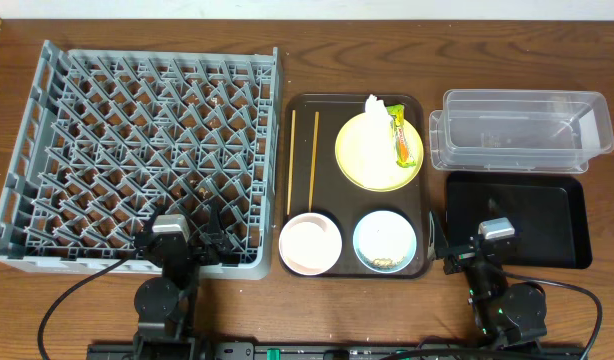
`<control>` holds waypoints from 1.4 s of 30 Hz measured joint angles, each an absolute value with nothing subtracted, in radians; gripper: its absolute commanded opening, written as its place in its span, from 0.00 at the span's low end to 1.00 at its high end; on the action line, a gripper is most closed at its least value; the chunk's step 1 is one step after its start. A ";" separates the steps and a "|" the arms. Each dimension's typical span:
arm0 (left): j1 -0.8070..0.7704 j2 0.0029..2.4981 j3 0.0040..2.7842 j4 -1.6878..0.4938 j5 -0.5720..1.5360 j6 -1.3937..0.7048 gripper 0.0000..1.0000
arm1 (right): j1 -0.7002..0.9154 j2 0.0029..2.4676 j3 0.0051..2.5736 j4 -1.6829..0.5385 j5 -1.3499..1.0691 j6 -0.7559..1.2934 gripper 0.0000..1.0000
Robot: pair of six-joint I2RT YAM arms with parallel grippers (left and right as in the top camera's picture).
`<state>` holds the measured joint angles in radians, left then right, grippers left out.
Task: Sort waste into correct bins and load items into the dishwasher
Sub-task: 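Move the right gripper to the napkin and green wrapper on the yellow plate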
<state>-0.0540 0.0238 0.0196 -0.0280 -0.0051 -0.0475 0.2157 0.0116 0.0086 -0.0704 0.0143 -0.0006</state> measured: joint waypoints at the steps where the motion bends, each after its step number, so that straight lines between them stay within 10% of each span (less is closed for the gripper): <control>1: -0.054 0.024 0.020 -0.028 -0.005 -0.047 0.95 | 0.216 0.012 0.009 -0.070 0.014 -0.001 0.99; 42: -0.054 0.025 0.019 0.055 0.018 -0.050 0.95 | 0.216 0.012 0.009 -0.002 -0.028 -0.002 0.99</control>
